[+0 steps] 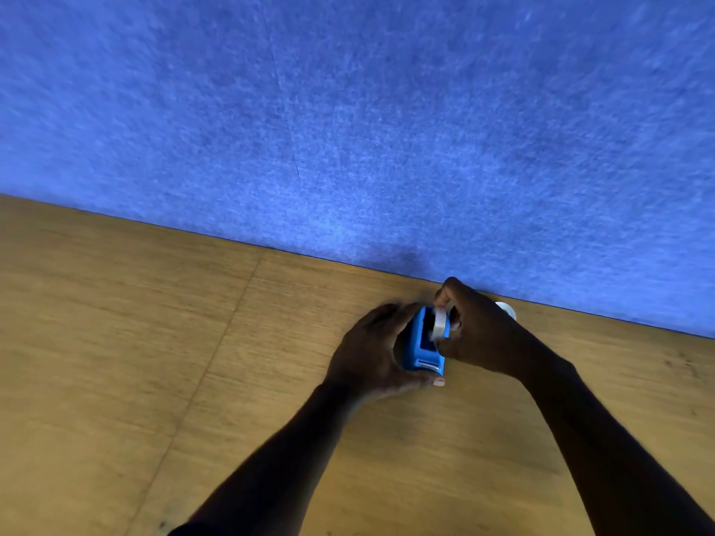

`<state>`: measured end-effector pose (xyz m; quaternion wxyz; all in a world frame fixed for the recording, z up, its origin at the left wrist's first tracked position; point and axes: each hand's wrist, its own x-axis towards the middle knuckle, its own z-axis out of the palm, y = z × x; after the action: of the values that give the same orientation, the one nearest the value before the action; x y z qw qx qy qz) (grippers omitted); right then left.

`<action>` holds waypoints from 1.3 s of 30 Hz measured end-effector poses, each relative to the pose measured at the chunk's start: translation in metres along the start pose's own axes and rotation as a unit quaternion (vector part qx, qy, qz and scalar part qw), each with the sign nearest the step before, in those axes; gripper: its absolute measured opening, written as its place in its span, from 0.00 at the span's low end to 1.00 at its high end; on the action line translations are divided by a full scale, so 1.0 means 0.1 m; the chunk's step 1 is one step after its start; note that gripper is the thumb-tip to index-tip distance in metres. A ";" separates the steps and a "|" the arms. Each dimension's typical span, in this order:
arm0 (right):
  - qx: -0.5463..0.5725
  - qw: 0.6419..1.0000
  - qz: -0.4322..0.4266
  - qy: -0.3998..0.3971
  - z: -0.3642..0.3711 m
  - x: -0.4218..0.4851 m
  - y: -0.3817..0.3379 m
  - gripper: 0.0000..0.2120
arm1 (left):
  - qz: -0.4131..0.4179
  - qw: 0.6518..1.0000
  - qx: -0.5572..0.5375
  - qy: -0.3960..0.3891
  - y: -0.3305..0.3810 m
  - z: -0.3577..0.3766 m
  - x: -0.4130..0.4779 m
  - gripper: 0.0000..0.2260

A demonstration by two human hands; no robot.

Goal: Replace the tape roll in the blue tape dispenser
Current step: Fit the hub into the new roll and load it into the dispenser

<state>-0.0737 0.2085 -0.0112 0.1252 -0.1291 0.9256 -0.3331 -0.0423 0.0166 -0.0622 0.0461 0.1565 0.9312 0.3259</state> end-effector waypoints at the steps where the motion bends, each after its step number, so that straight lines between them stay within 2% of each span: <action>1: -0.005 1.000 -0.001 -0.002 -0.01 0.01 0.00 0.23 | 0.001 1.000 0.000 0.001 0.00 0.00 0.00 0.49; 8: -0.038 0.999 -0.012 0.012 0.01 0.04 -0.02 0.25 | 0.003 1.000 -0.002 -0.004 0.01 -0.01 0.01 0.50; 19: 0.023 0.999 -0.017 0.019 0.09 -0.08 0.07 0.25 | 0.008 1.000 0.011 0.001 0.02 -0.02 0.00 0.49; 25: 0.065 0.996 -0.014 0.054 0.11 -0.15 0.04 0.19 | 0.013 1.000 0.015 0.012 0.03 -0.01 -0.01 0.49; 31: 0.108 0.991 0.022 0.069 0.08 -0.18 0.04 0.22 | 0.017 1.000 0.014 0.008 -0.01 0.00 0.00 0.49; 39: 0.143 0.978 0.039 0.149 0.13 -0.18 0.04 0.12 | 0.011 0.999 -0.018 0.026 -0.02 0.02 0.02 0.40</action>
<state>-0.0534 0.2103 -0.0207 0.0158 -0.0228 0.8807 -0.4728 -0.0444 0.0168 -0.0653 0.0215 0.1572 0.9244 0.3468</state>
